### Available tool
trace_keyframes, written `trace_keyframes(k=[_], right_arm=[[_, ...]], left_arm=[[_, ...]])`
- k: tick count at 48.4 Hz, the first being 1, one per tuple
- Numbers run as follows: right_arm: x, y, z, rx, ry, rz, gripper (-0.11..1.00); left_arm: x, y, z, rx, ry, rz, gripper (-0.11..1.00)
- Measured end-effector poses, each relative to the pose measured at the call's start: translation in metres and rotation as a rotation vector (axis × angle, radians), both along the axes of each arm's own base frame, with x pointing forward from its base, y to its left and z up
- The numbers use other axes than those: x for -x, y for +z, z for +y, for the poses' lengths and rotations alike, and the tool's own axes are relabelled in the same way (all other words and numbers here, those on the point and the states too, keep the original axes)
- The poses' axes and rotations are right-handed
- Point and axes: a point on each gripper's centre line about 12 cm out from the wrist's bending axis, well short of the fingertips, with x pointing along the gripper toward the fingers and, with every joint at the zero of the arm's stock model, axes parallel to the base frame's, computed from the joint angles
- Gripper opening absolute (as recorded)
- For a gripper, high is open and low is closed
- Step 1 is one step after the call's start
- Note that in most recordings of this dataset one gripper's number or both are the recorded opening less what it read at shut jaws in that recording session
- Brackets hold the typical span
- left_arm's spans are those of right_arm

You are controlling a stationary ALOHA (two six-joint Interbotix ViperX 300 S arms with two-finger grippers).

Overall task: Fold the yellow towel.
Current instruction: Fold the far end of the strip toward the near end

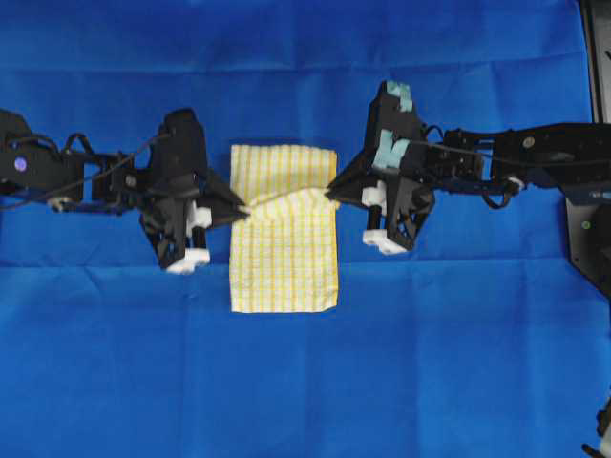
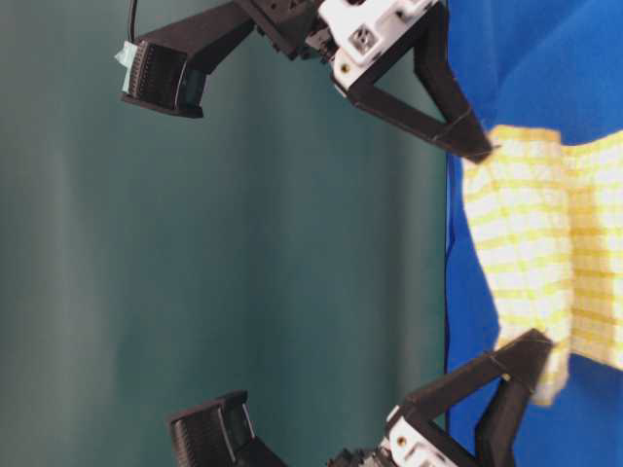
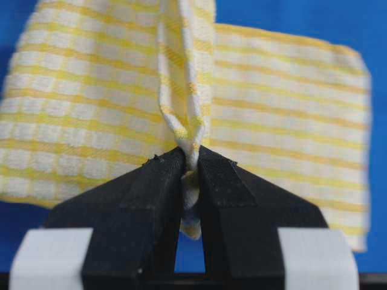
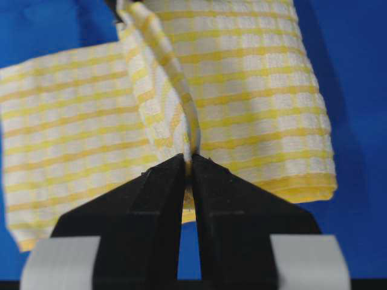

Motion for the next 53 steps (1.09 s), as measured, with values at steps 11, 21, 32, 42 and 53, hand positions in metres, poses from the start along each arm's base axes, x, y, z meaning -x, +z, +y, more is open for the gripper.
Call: trace_keyframes(k=[11,21,32,42,53], right_arm=[[-0.003,-0.008,0.028,-0.014,0.06,0.004,0.04],[-0.006,-0.018,0.039,-0.026,0.075,0.015,0.04],[-0.008,-0.03,0.043,-0.022,0.081,0.035,0.04],[-0.007,-0.032,0.049,-0.022,0.099,0.041,0.04],[-0.008,-0.032,0.05,-0.023,0.1,0.041,0.04]], left_arm=[[0.001,0.001,-0.032,0.039,-0.062,-0.015,0.04],[0.001,-0.003,-0.046,0.045,-0.097,-0.014,0.04],[-0.003,-0.017,-0.048,0.044,-0.098,-0.023,0.04],[-0.004,-0.024,-0.049,0.042,-0.101,-0.015,0.04],[-0.004,-0.024,-0.049,0.035,-0.106,-0.018,0.04]])
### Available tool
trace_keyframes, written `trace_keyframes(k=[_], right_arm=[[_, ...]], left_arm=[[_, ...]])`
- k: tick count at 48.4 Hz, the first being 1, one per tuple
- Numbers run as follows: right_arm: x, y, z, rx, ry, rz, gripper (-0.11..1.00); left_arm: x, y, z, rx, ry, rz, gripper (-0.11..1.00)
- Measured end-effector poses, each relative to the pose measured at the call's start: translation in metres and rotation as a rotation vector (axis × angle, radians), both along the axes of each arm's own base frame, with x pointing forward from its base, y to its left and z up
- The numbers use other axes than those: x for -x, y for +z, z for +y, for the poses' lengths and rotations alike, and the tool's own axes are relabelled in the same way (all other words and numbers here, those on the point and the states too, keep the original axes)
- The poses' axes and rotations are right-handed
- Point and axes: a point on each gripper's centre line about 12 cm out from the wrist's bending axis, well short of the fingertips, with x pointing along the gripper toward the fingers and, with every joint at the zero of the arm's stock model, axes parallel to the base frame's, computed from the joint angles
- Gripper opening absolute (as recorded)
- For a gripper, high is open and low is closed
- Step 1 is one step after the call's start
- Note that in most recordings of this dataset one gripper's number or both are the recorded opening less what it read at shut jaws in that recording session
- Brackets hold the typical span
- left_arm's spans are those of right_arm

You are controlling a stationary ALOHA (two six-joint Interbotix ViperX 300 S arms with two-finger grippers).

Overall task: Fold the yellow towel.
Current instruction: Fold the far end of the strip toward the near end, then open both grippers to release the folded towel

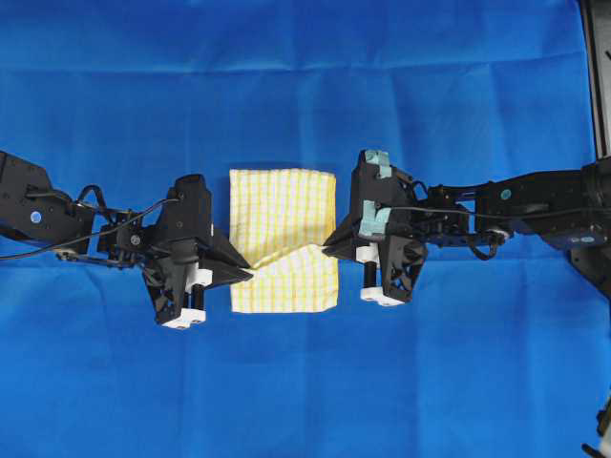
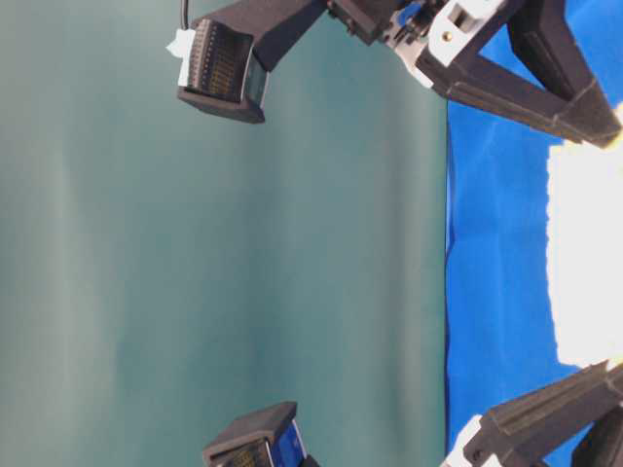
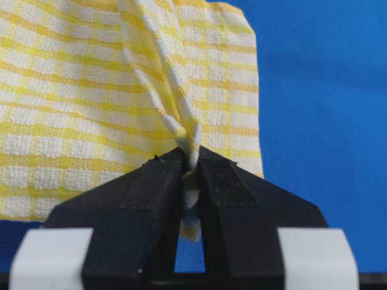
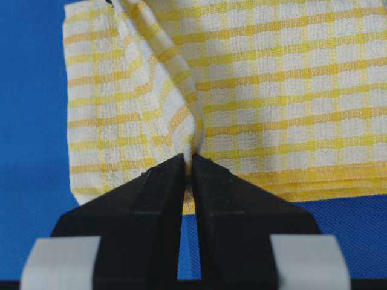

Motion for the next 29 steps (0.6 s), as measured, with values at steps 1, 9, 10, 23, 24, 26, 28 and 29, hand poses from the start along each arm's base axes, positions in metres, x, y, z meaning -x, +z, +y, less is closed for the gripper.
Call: trace_keyframes(k=[1,9,10,23,24,26,28,29], right_arm=[[0.0,0.0,0.001,0.001,0.003,0.0,0.04],[-0.002,0.002,0.003,-0.005,0.011,0.014,0.07],[-0.002,0.002,0.003,-0.005,0.013,0.016,0.1],[-0.008,0.012,0.013,-0.005,0.045,-0.002,0.83],[-0.008,0.014,0.013,-0.004,0.049,-0.005,0.84],[-0.007,0.021,0.015,-0.007,0.054,-0.016,0.81],[-0.005,0.029,0.015,-0.006,0.061,-0.029,0.77],[-0.004,0.034,0.015,-0.006,0.065,-0.036,0.76]], left_arm=[[0.0,0.0,0.0,0.001,0.001,0.0,0.04],[-0.002,0.002,-0.001,0.001,-0.002,-0.008,0.21],[-0.003,0.003,-0.001,0.001,-0.002,-0.009,0.28],[0.0,0.009,-0.001,-0.005,-0.009,0.002,0.69],[0.001,0.012,-0.001,-0.007,-0.011,0.005,0.68],[0.003,0.018,-0.001,-0.006,-0.011,0.012,0.65],[0.006,0.027,-0.001,-0.004,-0.013,0.012,0.64],[0.007,0.031,-0.001,-0.003,-0.013,0.012,0.64]])
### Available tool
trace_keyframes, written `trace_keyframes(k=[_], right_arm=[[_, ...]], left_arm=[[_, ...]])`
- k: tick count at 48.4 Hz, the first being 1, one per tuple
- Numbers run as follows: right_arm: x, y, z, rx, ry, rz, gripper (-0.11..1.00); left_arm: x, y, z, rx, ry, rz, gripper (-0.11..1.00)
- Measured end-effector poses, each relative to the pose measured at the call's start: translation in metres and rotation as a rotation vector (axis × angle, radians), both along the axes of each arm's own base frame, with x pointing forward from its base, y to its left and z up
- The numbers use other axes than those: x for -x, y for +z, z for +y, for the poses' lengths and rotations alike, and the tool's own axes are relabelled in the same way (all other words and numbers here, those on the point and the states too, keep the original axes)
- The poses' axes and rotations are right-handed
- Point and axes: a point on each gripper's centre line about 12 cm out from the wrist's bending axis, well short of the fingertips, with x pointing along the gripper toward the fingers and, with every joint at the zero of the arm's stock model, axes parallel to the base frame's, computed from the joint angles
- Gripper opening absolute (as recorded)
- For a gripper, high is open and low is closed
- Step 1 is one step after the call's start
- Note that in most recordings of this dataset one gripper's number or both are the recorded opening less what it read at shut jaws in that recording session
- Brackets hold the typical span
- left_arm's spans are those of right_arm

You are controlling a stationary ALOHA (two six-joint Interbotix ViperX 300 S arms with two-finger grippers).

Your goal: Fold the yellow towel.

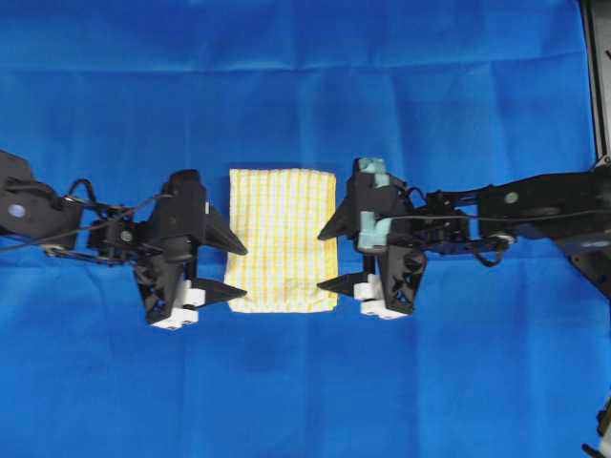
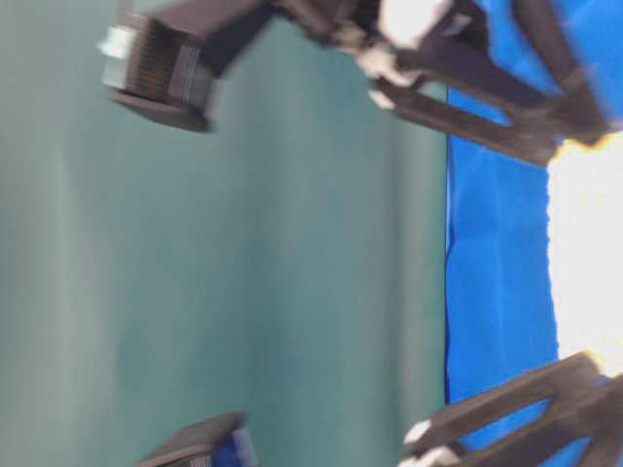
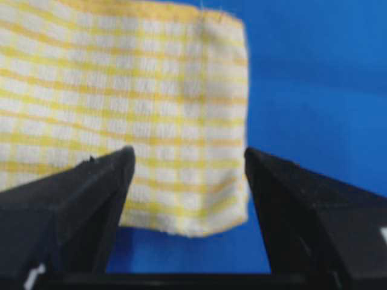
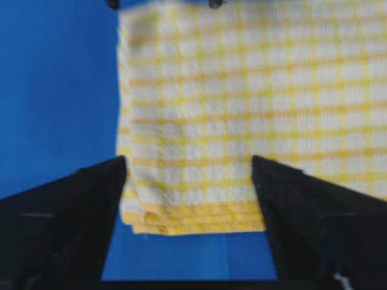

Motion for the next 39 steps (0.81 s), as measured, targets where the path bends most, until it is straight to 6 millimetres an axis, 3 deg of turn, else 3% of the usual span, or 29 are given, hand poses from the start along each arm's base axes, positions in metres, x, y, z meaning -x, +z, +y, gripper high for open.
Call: trace_keyframes(k=[5,15,29,39], right_arm=[[0.008,0.026,0.001,0.007,0.026,-0.038,0.77],[0.04,0.058,-0.002,0.064,0.081,-0.094,0.77],[0.104,0.079,-0.01,0.089,0.095,-0.208,0.77],[0.146,0.078,-0.015,0.116,0.106,-0.286,0.77]], left_arm=[[0.009,0.025,0.001,0.003,-0.005,-0.015,0.64],[0.04,0.059,0.006,0.014,-0.008,-0.072,0.64],[0.108,0.08,0.016,0.02,-0.017,-0.214,0.64],[0.146,0.087,0.022,-0.042,-0.055,-0.334,0.63]])
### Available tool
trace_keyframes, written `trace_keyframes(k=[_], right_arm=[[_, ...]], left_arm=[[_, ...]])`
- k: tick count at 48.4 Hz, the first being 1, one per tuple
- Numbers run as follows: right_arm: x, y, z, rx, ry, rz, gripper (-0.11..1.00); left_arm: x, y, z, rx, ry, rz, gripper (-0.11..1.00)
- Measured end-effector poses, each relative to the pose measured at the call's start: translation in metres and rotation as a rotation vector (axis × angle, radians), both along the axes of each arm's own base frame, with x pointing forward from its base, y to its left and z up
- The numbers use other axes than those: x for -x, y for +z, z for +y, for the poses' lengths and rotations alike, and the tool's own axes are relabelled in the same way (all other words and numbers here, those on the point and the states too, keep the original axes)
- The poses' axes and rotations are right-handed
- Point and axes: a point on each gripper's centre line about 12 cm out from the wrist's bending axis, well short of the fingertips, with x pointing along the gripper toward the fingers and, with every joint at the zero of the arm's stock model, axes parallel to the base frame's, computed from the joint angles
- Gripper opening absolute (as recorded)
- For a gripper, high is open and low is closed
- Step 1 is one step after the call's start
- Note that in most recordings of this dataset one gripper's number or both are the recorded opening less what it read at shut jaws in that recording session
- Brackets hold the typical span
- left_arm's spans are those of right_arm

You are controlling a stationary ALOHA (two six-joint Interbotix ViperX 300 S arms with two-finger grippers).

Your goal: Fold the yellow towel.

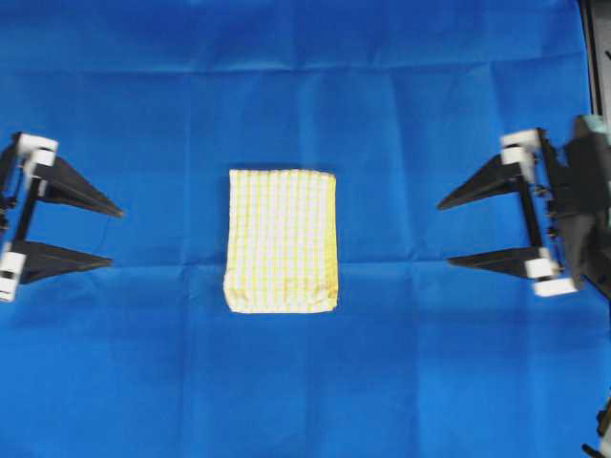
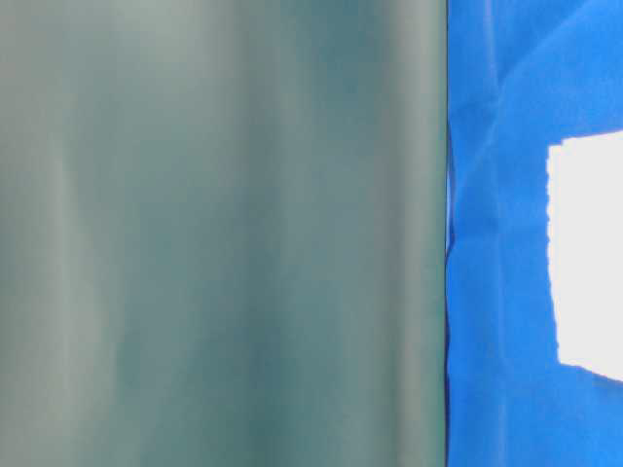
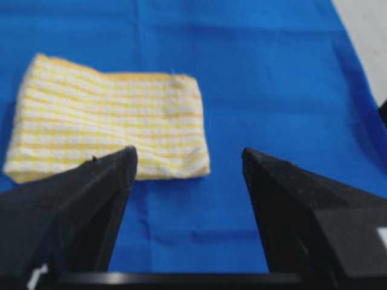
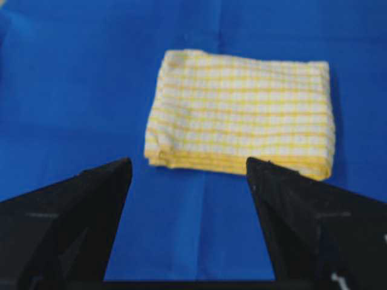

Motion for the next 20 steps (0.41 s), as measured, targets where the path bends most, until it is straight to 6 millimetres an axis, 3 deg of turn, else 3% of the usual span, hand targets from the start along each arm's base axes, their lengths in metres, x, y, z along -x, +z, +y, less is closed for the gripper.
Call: trace_keyframes(k=[9,20], right_arm=[[0.03,-0.012,-0.003,0.007,0.003,-0.046,0.77],[0.046,-0.029,-0.006,0.005,-0.002,-0.073,0.77]], left_arm=[[0.026,-0.003,0.004,-0.039,-0.015,-0.085,0.63],[0.046,-0.017,0.007,-0.068,-0.023,-0.13,0.63]])
